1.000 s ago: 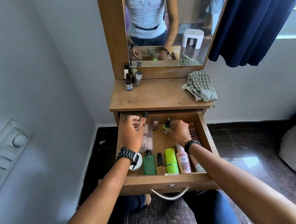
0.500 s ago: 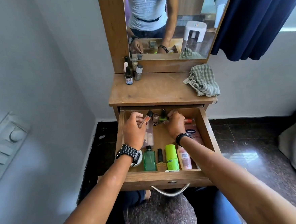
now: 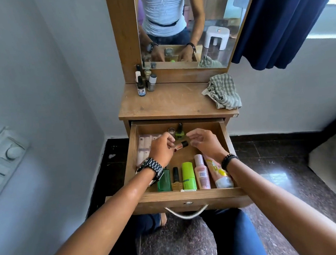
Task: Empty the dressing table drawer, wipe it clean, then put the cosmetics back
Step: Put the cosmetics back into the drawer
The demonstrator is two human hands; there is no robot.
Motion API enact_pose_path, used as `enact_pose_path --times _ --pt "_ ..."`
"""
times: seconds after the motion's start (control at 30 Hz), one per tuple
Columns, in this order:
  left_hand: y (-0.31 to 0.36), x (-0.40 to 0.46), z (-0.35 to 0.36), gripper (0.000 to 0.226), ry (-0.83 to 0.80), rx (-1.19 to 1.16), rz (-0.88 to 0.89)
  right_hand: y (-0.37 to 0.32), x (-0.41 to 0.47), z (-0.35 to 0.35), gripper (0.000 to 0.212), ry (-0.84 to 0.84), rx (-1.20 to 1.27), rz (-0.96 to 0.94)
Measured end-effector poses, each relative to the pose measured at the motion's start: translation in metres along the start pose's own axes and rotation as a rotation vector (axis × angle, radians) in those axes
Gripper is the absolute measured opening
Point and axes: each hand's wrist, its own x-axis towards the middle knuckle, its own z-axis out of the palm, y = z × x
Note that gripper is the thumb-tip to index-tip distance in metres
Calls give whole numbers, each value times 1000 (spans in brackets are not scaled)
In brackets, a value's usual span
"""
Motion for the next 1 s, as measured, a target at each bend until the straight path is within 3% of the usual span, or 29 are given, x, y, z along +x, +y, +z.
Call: enact_pose_path --times 0.1,0.37,0.6,0.77,1.0 --pt "7 7 13 22 -97 20 -52 7 -8 -5 30 -89 -196 -83" --pt "11 19 36 22 -159 115 -159 14 13 7 13 -51 -495 -200" --pt "10 22 50 6 -120 175 -164 17 20 14 16 92 -375 -130" --pt "18 26 57 9 -101 158 -215 16 11 -1 13 216 -280 -86" --pt "28 29 64 12 -45 141 -247 12 4 -8 10 265 -198 -25"
